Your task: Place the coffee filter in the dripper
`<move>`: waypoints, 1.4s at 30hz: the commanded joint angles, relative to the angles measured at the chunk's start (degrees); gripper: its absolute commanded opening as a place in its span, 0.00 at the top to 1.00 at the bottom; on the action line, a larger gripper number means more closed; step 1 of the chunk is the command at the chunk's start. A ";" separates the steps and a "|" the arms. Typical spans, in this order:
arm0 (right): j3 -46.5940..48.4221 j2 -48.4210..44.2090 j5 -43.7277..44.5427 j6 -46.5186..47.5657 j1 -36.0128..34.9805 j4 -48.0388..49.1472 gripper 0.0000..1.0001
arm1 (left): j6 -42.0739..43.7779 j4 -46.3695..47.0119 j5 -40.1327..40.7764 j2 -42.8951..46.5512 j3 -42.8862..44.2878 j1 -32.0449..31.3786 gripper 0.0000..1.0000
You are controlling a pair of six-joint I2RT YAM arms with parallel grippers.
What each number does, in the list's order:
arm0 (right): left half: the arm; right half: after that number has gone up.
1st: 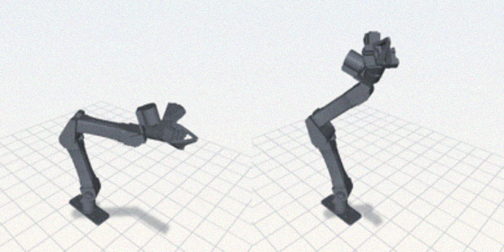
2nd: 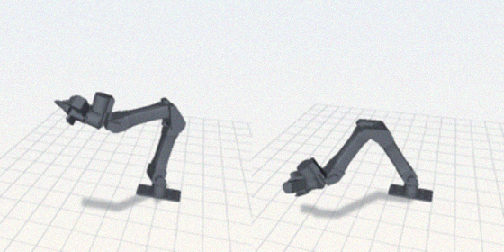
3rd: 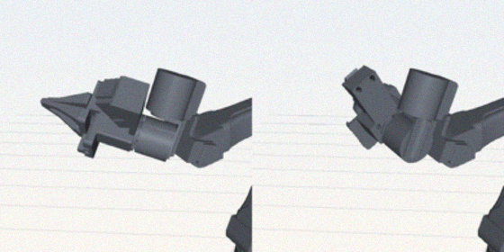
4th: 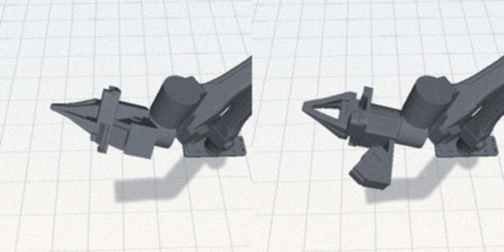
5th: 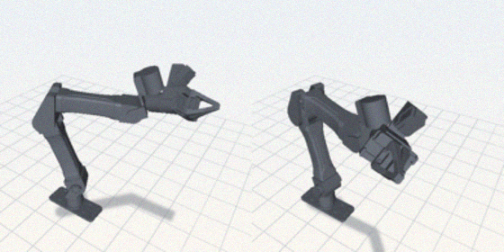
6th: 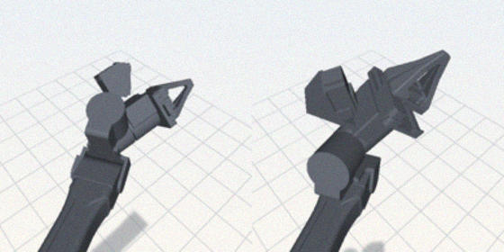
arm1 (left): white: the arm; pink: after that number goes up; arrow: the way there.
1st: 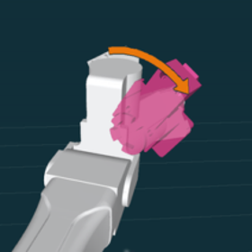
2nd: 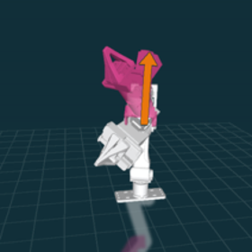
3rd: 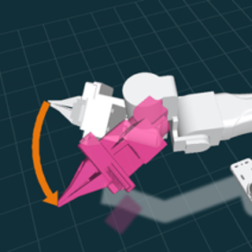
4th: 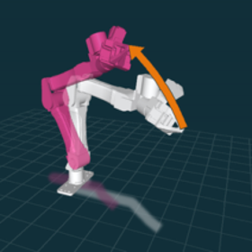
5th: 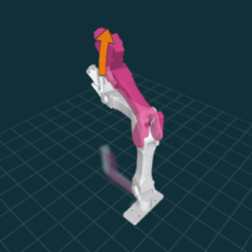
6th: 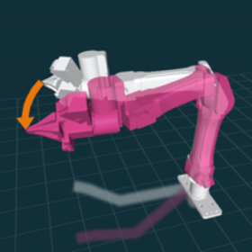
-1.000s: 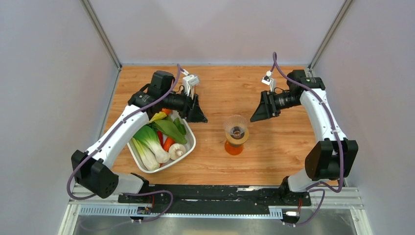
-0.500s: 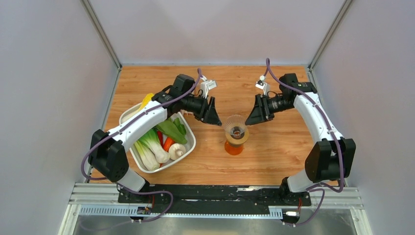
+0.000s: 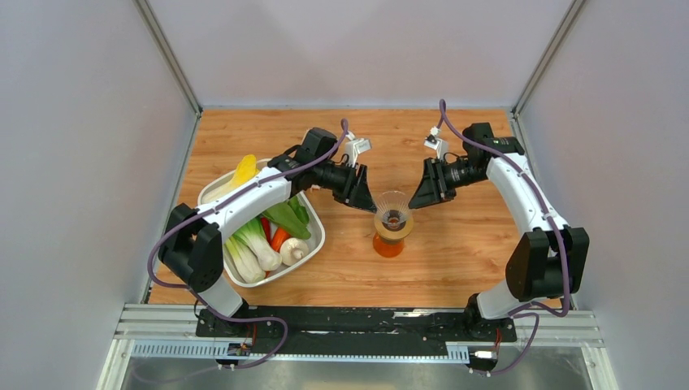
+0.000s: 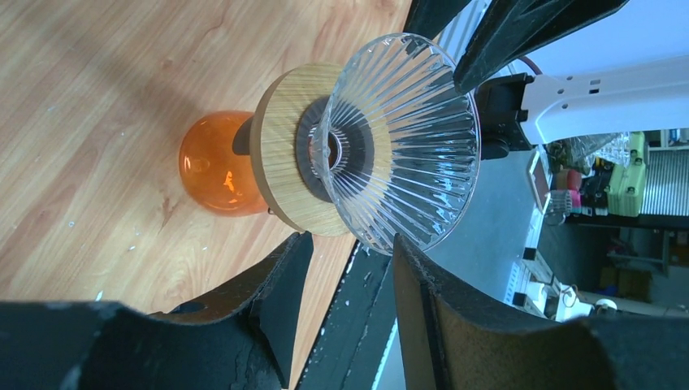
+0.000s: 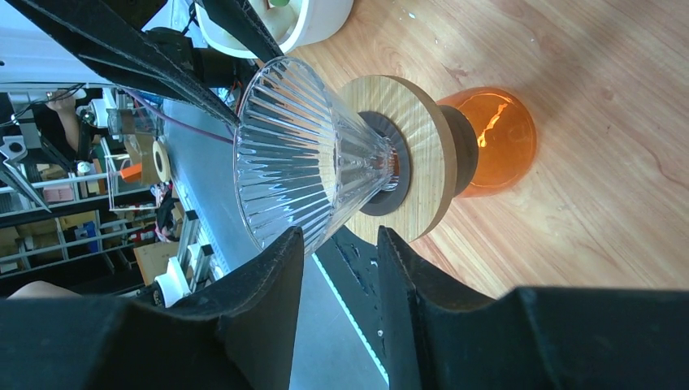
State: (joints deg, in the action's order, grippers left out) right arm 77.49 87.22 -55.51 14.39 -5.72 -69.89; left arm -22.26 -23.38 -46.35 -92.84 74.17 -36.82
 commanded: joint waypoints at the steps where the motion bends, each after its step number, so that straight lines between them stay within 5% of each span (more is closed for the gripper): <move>1: -0.03 -0.38 1.39 -0.15 -0.29 1.42 0.60 | -1.10 2.99 -0.42 -0.41 1.82 -0.85 0.49; 24: 0.49 -2.25 5.62 2.59 -2.75 1.89 0.72 | -3.42 5.47 0.43 0.09 1.56 -2.80 0.55; 42: -0.77 -4.42 9.67 0.68 -7.00 5.58 0.83 | -5.98 8.77 1.11 1.83 -0.79 -2.86 0.45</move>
State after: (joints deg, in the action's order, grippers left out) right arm 77.23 84.97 -46.94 15.70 -11.44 -67.20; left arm -28.05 -16.38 -45.89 -93.08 73.80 -39.27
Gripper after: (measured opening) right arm 0.196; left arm 0.546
